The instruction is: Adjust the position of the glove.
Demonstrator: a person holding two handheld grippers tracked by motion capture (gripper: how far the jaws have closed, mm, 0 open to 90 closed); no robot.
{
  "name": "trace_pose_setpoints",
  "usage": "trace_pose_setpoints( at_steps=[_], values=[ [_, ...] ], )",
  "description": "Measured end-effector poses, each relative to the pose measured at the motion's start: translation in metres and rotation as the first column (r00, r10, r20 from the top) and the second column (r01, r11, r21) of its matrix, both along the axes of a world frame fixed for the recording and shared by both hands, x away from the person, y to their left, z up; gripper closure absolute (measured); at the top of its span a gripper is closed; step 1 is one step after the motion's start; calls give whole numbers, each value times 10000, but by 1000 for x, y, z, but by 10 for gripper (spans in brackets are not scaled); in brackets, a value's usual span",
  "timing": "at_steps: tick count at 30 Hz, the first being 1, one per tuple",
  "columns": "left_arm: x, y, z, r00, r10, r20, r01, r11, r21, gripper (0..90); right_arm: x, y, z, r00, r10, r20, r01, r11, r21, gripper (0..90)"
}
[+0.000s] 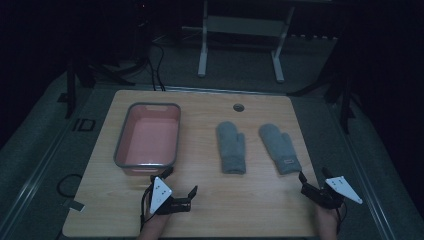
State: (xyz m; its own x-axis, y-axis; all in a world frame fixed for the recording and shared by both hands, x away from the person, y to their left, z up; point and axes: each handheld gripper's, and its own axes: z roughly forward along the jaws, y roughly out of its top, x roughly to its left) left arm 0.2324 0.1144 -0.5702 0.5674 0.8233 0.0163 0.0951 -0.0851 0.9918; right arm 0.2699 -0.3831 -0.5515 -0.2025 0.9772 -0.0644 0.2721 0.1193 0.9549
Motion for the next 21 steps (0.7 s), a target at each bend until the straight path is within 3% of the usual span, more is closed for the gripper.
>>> trace_pose_setpoints(
  at_steps=[3, 7, 12, 15, 19, 21],
  values=[
    [0, 0, 0, 10000, -38, 2, 38, 10000, -46, 1, 3, -3, 1, 9994, -167, -317, 175, 9995, 245, 126],
    [0, 1, 0, 10000, -55, 47, 56, 10000, -77, 1, 3, -4, 8, 9991, -182, -388, 202, 9986, 498, 117],
    [-1, 1, -1, 9999, -91, 98, 92, 9999, -146, 1, 8, 2, 28, 9986, -32, -529, 45, 9997, 245, 114],
    [-1, 1, -1, 9999, -123, 115, 125, 9998, -157, 1, 13, 8, 39, 9993, -51, -372, 55, 9999, 102, 120],
    [-1, 1, -1, 9998, -141, 118, 143, 9997, -174, 1, 28, 16, 51, 9886, 709, -1332, -662, 9970, 389, 139],
    [-1, 1, -1, 9998, -151, 111, 153, 9998, -159, 1, 35, 21, 55, 9786, 1122, -1724, -1035, 9929, 588, 140]
  ],
)
